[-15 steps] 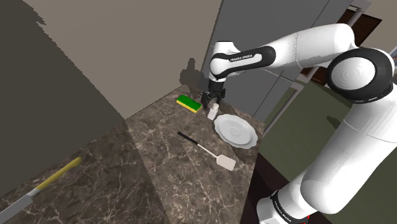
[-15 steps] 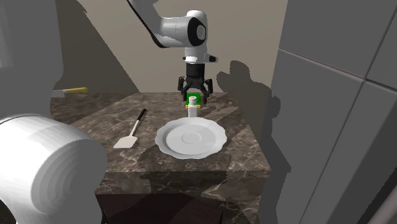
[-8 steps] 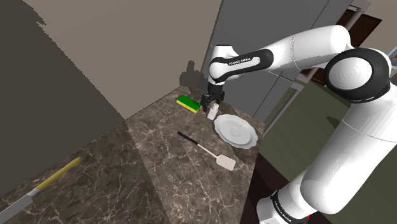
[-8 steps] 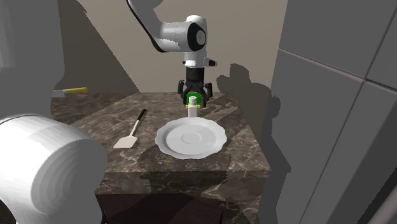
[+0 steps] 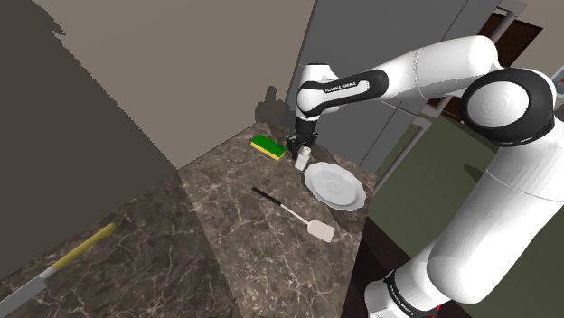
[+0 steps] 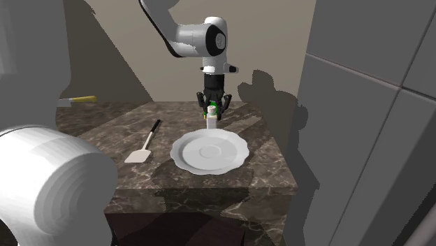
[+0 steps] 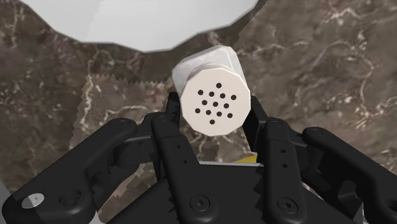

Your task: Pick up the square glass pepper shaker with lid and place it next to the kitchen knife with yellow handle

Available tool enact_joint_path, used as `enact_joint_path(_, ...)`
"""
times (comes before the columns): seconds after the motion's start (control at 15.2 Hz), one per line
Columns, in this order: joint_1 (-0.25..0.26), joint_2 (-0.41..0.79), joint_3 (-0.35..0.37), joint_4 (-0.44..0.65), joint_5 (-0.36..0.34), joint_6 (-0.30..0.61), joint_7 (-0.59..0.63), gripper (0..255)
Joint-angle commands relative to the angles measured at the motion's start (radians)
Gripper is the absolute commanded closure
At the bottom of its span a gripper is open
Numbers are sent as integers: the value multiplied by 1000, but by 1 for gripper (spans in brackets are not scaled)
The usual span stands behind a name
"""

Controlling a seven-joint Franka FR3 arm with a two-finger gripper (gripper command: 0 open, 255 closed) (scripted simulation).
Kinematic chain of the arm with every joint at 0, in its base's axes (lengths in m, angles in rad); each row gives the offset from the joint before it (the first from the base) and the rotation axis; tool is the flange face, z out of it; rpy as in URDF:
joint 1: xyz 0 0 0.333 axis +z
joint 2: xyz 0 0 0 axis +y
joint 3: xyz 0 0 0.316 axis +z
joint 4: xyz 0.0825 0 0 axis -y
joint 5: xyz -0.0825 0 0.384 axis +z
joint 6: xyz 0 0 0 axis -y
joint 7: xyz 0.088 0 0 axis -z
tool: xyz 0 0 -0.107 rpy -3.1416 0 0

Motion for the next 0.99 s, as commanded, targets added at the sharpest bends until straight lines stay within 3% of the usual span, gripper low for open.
enact_joint_path(0.0,0,0,0,0,0,0,0,255)
enact_joint_path(0.2,0,1,0,0,0,0,0,255)
enact_joint_path(0.92,0,-68,0,65,2,-133,-6,255)
